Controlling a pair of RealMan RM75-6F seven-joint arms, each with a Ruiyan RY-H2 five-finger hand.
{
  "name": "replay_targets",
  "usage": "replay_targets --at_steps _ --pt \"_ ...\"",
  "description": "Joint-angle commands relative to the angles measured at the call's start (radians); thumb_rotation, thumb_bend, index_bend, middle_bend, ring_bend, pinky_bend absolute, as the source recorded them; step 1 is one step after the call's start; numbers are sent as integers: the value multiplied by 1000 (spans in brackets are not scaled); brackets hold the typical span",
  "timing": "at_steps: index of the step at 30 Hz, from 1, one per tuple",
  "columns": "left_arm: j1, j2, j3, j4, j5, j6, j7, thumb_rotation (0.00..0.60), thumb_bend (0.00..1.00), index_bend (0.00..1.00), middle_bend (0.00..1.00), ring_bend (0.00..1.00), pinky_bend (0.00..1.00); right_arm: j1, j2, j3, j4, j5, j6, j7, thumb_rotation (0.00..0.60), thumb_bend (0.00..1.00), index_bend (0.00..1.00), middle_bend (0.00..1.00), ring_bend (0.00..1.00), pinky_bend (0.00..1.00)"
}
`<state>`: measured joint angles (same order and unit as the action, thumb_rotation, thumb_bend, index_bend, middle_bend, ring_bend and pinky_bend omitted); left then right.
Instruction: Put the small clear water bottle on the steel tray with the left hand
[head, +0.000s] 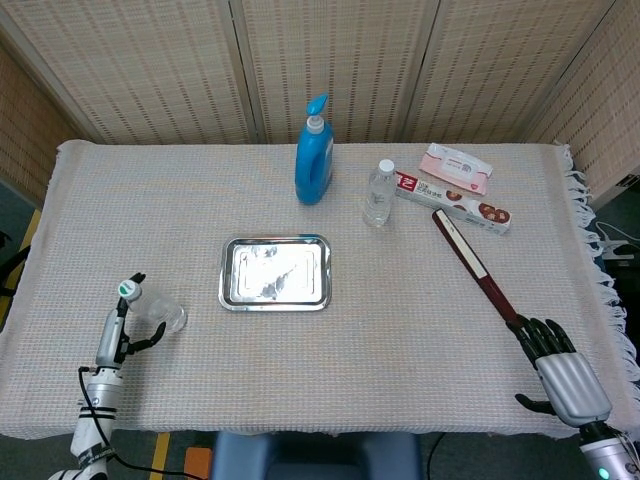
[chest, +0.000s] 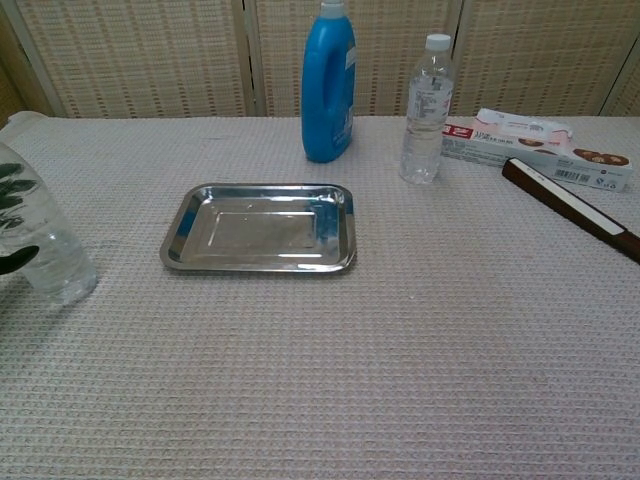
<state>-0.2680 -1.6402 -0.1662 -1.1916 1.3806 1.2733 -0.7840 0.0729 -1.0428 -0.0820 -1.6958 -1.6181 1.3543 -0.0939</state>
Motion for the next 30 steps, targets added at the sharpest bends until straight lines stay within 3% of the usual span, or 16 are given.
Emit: replay_targets --at_steps 1,4,8,12,15,18,20,24,30 --pt "-4 5 1 -19 6 -3 -5 600 325 57 121 19 121 1 -2 0 -1 2 -2 -4 600 15 0 0 0 0" --pt "-9 6 -1 -29 0 -12 10 600 330 123 226 94 154 0 -2 -1 -2 0 0 -5 600 15 0 0 0 0" --pt "-10 7 -9 -44 -10 -16 -1 600 371 315 462 268 252 -1 -1 1 0 4 3 -3 600 15 0 0 0 0" --pt "-8 -3 -22 -43 -26 -10 4 600 516 451 585 395 404 2 0 0 -2 5 -3 -4 600 15 0 0 0 0" --pt "-6 -4 -32 -42 -36 -4 7 600 683 551 669 470 527 3 -1 0 -3 8 -6 -5 600 15 0 0 0 0" --pt "-5 -2 -42 -44 -36 10 7 600 844 622 728 518 600 5 -2 0 -4 14 -13 -9 600 15 0 0 0 0" --pt "-5 3 -53 -48 -35 22 -3 600 894 647 752 540 627 6 -5 1 -4 18 -17 -14 600 15 0 0 0 0" --pt "-24 -6 -83 -27 -25 46 -12 600 923 671 776 563 653 8 -9 1 -4 26 -26 -23 600 15 0 0 0 0" --pt "-79 18 -163 145 -66 29 58 600 931 677 781 570 660 0 -1 2 -12 25 -6 -16 600 14 0 0 0 0"
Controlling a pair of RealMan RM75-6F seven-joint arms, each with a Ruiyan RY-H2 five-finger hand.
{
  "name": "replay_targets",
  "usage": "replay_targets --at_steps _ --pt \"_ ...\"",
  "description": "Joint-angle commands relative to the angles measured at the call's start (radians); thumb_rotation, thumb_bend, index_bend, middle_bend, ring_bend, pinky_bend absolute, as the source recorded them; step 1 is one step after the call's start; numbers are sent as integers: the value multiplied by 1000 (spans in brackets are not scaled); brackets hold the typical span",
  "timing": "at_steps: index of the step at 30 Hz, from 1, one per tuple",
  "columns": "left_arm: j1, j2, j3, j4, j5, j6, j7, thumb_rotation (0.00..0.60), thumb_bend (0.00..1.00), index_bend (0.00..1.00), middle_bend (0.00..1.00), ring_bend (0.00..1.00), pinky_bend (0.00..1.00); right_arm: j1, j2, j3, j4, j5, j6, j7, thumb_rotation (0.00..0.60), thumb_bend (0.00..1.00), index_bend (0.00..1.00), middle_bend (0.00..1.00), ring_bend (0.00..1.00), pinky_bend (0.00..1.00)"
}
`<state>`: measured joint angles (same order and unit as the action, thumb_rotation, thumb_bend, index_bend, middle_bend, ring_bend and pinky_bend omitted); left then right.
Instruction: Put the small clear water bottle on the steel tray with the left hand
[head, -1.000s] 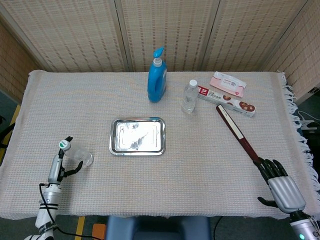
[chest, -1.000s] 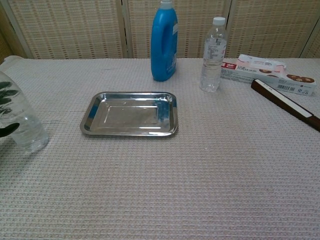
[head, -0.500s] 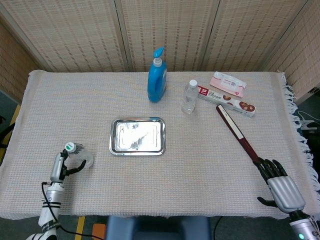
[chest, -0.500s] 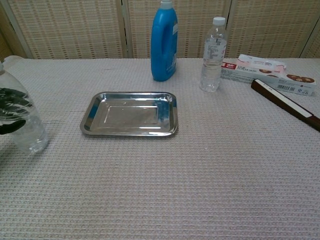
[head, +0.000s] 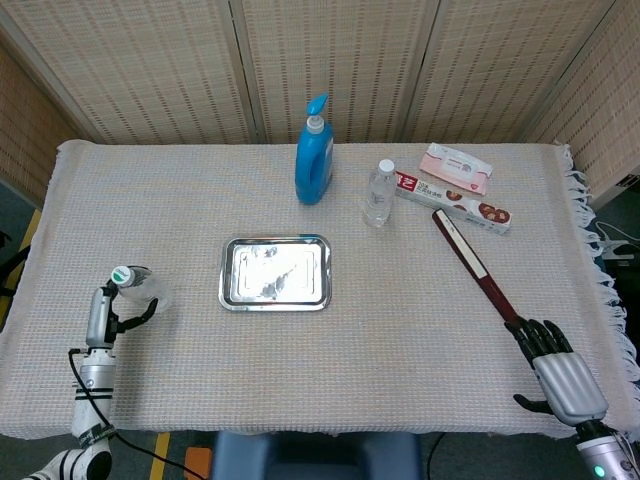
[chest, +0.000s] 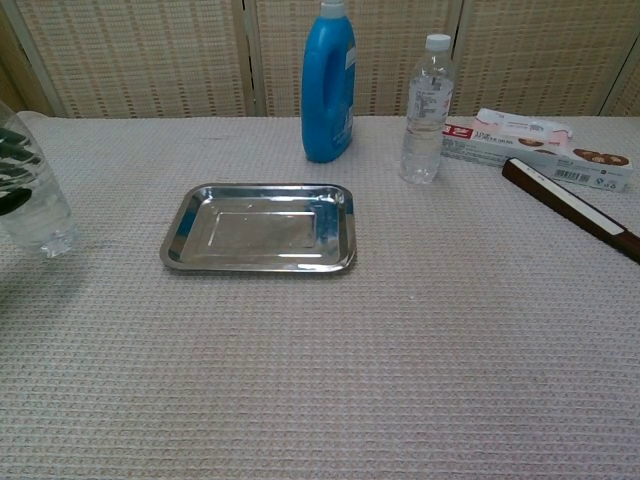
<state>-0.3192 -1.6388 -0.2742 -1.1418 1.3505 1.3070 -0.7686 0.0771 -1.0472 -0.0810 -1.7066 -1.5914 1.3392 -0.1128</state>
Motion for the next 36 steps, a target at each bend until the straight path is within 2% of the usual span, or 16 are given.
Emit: replay_targets --at_steps 1,4,7,9,11,15,17,21,23,25,29,36 --pt "-27 23 -72 117 -54 -2 43 600 931 675 779 569 660 -5 4 1 0 -3 12 3 600 14 0 0 0 0" --pt "-19 41 -117 159 -103 4 17 600 928 662 764 563 646 -4 5 -2 0 -5 7 3 600 15 0 0 0 0" --pt "12 70 -112 50 -95 18 -68 600 918 646 747 547 625 -3 4 -9 -3 -20 7 -1 600 15 0 0 0 0" --pt "46 95 -61 -103 -58 23 -97 600 891 643 745 543 621 -4 2 -12 -4 -30 11 -1 600 15 0 0 0 0" --pt "74 107 9 -249 -17 25 -75 600 872 640 740 539 616 -5 1 -14 -4 -36 13 -3 600 15 0 0 0 0" --pt "85 90 88 -415 32 28 39 600 862 633 730 534 610 -2 0 -17 -3 -34 5 1 600 14 0 0 0 0" --pt "70 92 78 -410 44 34 101 600 858 632 729 534 609 -1 3 -17 -1 -33 3 6 600 14 0 0 0 0" --pt "29 102 -25 -290 -38 22 172 600 848 631 728 529 606 1 5 -12 4 -24 1 13 600 14 0 0 0 0" --pt "11 119 -74 -217 -97 -19 146 600 848 632 727 527 604 3 5 -11 4 -20 -4 11 600 15 0 0 0 0" --pt "6 138 -97 -189 -134 -63 90 600 848 631 724 522 600 4 3 -12 2 -21 -6 4 600 15 0 0 0 0" --pt "23 150 -74 -204 -106 -63 23 600 852 630 719 518 595 0 -4 -18 -4 -29 -4 -13 600 15 0 0 0 0" --pt "17 148 -69 -244 -99 -65 31 600 851 630 719 518 598 -1 -6 -21 -4 -30 -6 -16 600 14 0 0 0 0"
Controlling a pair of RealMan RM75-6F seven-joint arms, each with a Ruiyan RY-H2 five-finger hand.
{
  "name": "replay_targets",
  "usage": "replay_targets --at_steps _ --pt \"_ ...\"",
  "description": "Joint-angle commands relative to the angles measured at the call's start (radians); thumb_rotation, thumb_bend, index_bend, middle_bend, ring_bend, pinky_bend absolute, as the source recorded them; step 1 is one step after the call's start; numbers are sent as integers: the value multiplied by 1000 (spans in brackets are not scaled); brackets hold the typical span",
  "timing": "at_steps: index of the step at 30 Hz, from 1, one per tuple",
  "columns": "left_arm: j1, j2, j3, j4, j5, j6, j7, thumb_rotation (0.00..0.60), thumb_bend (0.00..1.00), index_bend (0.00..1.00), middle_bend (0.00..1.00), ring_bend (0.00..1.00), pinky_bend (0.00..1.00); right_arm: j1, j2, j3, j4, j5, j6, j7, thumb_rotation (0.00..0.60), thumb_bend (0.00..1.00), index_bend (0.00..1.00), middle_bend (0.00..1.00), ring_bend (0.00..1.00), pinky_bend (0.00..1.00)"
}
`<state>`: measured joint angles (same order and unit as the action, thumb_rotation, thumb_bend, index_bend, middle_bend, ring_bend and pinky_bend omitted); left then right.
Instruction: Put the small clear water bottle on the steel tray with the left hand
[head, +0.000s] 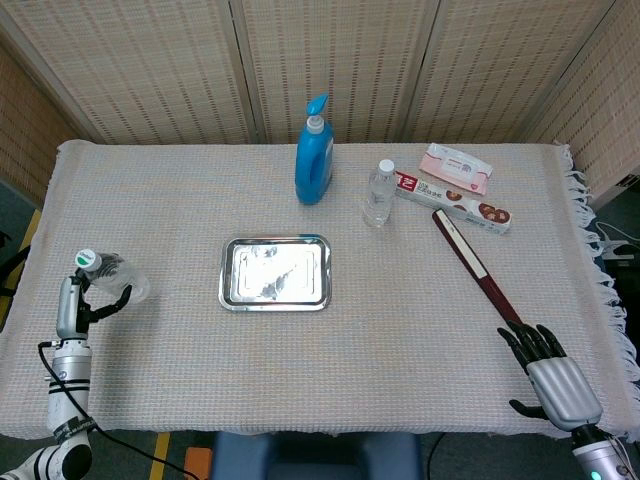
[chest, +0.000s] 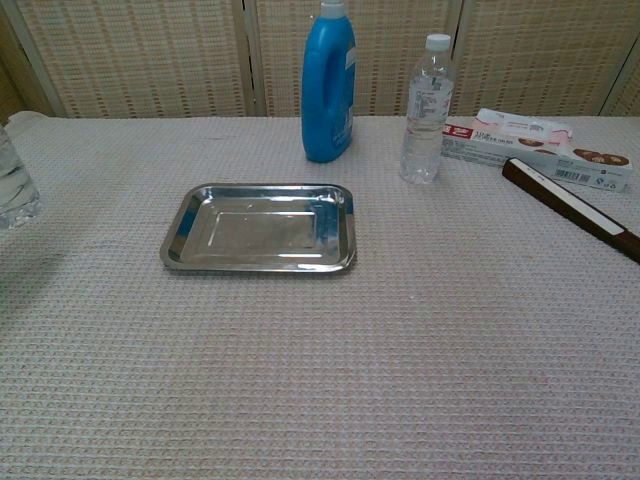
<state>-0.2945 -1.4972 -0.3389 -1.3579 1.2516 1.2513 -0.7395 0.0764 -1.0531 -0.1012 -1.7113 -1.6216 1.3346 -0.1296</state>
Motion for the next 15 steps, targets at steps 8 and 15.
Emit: replay_targets --at_steps 8,15 --pt "-19 109 -11 -344 62 70 209 600 833 630 715 515 592 13 -17 0 6 20 -39 -29 600 14 0 0 0 0" --pt "-1 10 100 -110 -18 -71 78 600 831 630 715 514 591 11 -17 2 5 27 -34 -31 600 15 0 0 0 0"
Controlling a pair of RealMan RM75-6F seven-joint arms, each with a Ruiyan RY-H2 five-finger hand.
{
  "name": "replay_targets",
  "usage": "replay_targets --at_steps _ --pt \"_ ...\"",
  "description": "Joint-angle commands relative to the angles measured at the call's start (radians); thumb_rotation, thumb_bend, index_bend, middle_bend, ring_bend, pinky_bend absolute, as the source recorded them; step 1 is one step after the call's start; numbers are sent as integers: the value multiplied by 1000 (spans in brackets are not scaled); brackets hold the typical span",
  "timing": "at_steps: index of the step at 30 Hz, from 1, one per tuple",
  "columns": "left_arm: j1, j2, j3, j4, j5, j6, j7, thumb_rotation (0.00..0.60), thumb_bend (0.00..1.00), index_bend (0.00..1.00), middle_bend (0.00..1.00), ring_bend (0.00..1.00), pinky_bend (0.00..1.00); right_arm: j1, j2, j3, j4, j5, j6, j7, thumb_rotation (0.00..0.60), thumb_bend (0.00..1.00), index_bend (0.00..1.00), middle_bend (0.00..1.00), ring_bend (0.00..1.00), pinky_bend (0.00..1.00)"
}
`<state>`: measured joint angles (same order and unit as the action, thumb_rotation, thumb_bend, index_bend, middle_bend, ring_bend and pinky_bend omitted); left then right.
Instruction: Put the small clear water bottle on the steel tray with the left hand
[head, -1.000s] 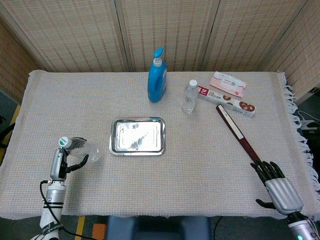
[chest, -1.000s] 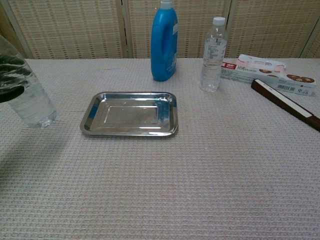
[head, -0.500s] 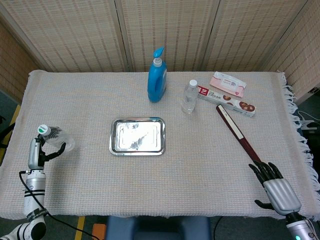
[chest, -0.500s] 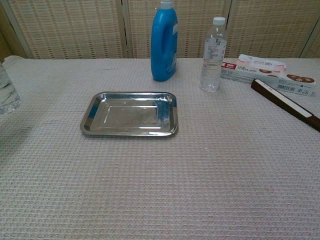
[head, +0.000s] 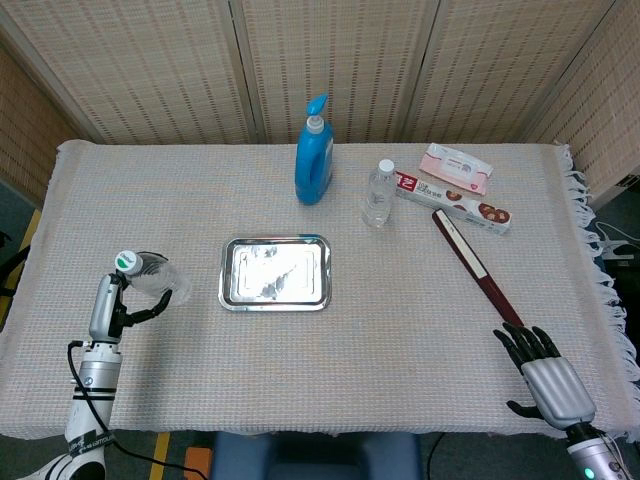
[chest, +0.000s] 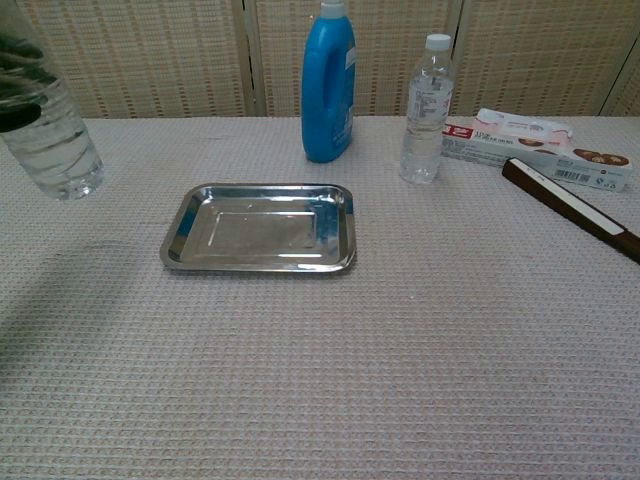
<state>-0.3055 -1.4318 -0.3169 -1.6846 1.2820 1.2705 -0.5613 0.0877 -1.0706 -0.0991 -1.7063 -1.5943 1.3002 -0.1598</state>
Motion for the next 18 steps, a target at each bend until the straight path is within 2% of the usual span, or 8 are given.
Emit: replay_targets --at_steps 1,4,8,11,13,15,18 --pt "5 -61 77 233 -47 -101 -115 600 831 630 715 514 591 0 1 0 0 0 2 0 600 15 0 0 0 0" --pt "-29 -39 30 217 -8 -85 -128 600 835 630 715 514 591 -2 3 -1 -1 -4 7 4 600 14 0 0 0 0" --pt "-74 52 -72 53 65 0 -49 600 837 631 714 514 590 -4 8 -5 -2 -11 13 7 600 14 0 0 0 0" --pt "-76 96 -92 -33 67 28 29 600 837 634 714 514 588 -7 7 -6 -2 -14 19 3 600 15 0 0 0 0" --pt "-61 107 -73 -51 51 24 32 600 837 635 714 514 587 -7 6 -6 -2 -13 19 3 600 15 0 0 0 0" --pt "-42 100 -29 -24 25 -1 5 600 837 635 714 514 586 -6 3 -6 0 -11 15 0 600 14 0 0 0 0" --pt "-25 50 45 90 -15 -70 -62 600 837 634 714 513 585 -3 -2 -8 0 -10 4 -7 600 14 0 0 0 0"
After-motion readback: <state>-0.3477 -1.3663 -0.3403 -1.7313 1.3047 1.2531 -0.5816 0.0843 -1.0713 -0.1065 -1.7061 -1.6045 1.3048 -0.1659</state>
